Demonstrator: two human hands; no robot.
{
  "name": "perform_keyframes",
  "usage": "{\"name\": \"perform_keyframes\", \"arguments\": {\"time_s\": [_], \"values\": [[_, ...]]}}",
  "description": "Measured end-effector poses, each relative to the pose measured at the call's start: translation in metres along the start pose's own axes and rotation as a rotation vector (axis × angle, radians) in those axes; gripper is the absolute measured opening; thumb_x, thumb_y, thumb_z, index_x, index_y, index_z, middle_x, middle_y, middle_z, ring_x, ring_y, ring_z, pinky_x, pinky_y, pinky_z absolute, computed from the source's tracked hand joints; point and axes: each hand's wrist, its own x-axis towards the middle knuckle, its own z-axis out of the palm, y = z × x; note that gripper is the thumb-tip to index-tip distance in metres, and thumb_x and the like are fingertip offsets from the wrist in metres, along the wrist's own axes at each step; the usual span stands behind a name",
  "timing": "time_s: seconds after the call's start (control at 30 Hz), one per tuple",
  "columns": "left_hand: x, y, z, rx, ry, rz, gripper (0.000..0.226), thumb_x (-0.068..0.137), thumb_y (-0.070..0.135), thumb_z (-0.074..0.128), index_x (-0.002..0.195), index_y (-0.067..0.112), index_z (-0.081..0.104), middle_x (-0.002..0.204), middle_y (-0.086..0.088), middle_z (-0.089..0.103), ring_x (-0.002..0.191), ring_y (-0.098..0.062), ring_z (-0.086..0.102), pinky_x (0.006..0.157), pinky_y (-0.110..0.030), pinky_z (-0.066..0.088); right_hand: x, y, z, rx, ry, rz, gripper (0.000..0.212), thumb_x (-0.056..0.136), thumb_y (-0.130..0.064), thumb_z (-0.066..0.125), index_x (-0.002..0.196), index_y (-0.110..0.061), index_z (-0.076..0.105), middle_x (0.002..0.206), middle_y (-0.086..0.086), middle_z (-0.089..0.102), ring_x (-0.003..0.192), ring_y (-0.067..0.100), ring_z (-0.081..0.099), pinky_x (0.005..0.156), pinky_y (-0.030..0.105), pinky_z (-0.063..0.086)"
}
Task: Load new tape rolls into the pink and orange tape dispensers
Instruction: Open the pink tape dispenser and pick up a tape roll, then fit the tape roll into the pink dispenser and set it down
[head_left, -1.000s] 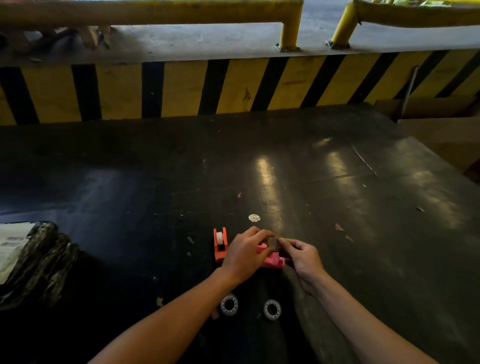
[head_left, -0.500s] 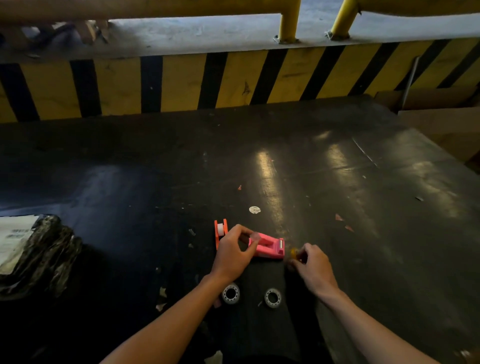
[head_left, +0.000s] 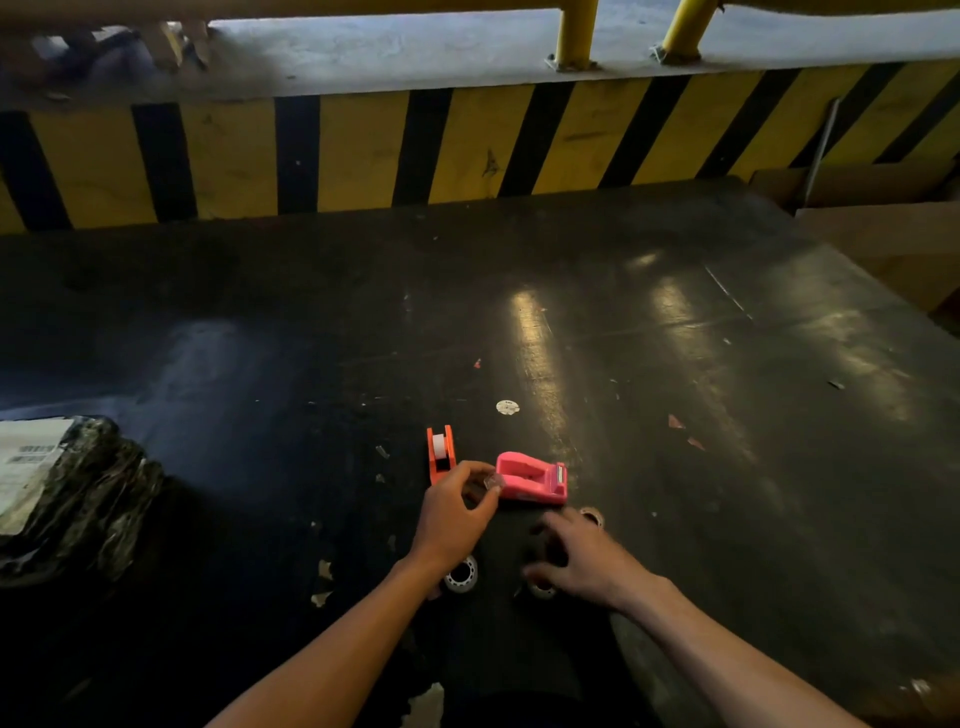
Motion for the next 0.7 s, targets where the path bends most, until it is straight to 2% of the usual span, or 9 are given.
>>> {"name": "perform_keyframes", "arguments": {"time_s": [0.07, 0.17, 0.27, 0.33, 0.4, 0.47, 0.5, 0.6, 0.7], "values": [[0.0, 0.001, 0.001, -0.006, -0.007, -0.02, 0.023, 0.091, 0.021, 0.069, 0.109, 0.032, 0.06, 0.1, 0.014, 0.066, 0.094, 0.002, 0.065, 0.077, -0.008, 0.052, 0.002, -0.008, 0.008, -0.162, -0.181, -0.025, 0.068, 0.084, -0.038, 0.073, 0.143, -0.025, 0.041, 0.14, 0.008, 0.041, 0.122, 0.026, 0.052, 0.097, 0.035, 0.047], [-0.001, 0.002, -0.001, -0.02, -0.008, -0.034, 0.022, 0.092, 0.022, 0.069, 0.107, 0.034, 0.06, 0.099, 0.015, 0.066, 0.092, 0.005, 0.065, 0.076, -0.006, 0.051, 0.007, -0.012, 0.015, -0.204, -0.191, -0.012, 0.054, 0.091, -0.017, 0.063, 0.141, -0.027, 0.045, 0.143, 0.011, 0.039, 0.122, 0.029, 0.053, 0.097, 0.037, 0.047], [-0.001, 0.003, -0.005, -0.038, 0.003, -0.054, 0.021, 0.091, 0.022, 0.069, 0.106, 0.033, 0.061, 0.098, 0.015, 0.067, 0.09, 0.007, 0.065, 0.076, -0.006, 0.051, 0.014, -0.008, 0.007, 0.073, -0.073, -0.021, 0.031, 0.092, -0.025, 0.063, 0.123, -0.025, 0.059, 0.124, 0.004, 0.058, 0.109, 0.021, 0.061, 0.091, 0.03, 0.05], [0.0, 0.004, -0.008, -0.075, 0.014, -0.075, 0.021, 0.091, 0.02, 0.07, 0.106, 0.032, 0.062, 0.098, 0.015, 0.068, 0.09, 0.011, 0.064, 0.075, -0.005, 0.05, 0.017, -0.007, -0.003, 0.396, 0.018, -0.007, 0.023, 0.093, -0.027, 0.065, 0.116, -0.026, 0.065, 0.114, 0.001, 0.067, 0.101, 0.015, 0.066, 0.089, 0.031, 0.054], [0.002, 0.007, -0.01, -0.13, 0.025, -0.083, 0.022, 0.09, 0.018, 0.072, 0.106, 0.03, 0.063, 0.101, 0.012, 0.069, 0.092, 0.01, 0.065, 0.077, -0.007, 0.051, 0.017, -0.013, -0.014, 0.795, 0.131, 0.014, 0.025, 0.088, -0.024, 0.073, 0.112, -0.023, 0.068, 0.109, 0.009, 0.071, 0.097, 0.019, 0.069, 0.088, 0.039, 0.058], [0.002, 0.013, -0.011, -0.187, 0.031, -0.073, 0.024, 0.089, 0.016, 0.073, 0.105, 0.031, 0.063, 0.103, 0.009, 0.071, 0.097, 0.003, 0.067, 0.082, -0.011, 0.053, 0.018, -0.019, -0.024, 1.06, 0.231, -0.014, 0.034, 0.077, -0.021, 0.08, 0.109, -0.018, 0.068, 0.109, 0.016, 0.072, 0.102, 0.028, 0.07, 0.091, 0.046, 0.058], [0.002, 0.017, -0.011, -0.209, 0.029, -0.062, 0.024, 0.089, 0.015, 0.073, 0.105, 0.03, 0.063, 0.105, 0.007, 0.071, 0.099, -0.001, 0.068, 0.083, -0.013, 0.054, 0.018, -0.022, -0.027, 1.124, 0.262, -0.039, 0.036, 0.075, -0.019, 0.08, 0.109, -0.016, 0.068, 0.109, 0.016, 0.072, 0.102, 0.028, 0.07, 0.088, 0.044, 0.059], [0.003, 0.031, -0.01, -0.254, 0.023, -0.015, 0.023, 0.089, 0.012, 0.072, 0.107, 0.024, 0.066, 0.104, 0.005, 0.072, 0.098, -0.003, 0.069, 0.083, -0.016, 0.055, 0.019, -0.032, -0.034, 1.268, 0.302, -0.089, 0.027, 0.085, -0.001, 0.07, 0.111, -0.006, 0.065, 0.106, 0.019, 0.071, 0.092, 0.025, 0.073, 0.073, 0.031, 0.062], [0.005, 0.041, -0.009, -0.255, 0.027, 0.011, 0.023, 0.089, 0.012, 0.072, 0.11, 0.02, 0.066, 0.103, 0.007, 0.07, 0.095, 0.0, 0.068, 0.081, -0.015, 0.055, 0.018, -0.038, -0.037, 1.393, 0.285, -0.102, 0.032, 0.084, -0.003, 0.069, 0.115, -0.001, 0.062, 0.109, 0.023, 0.07, 0.097, 0.035, 0.073, 0.075, 0.04, 0.064]]}}
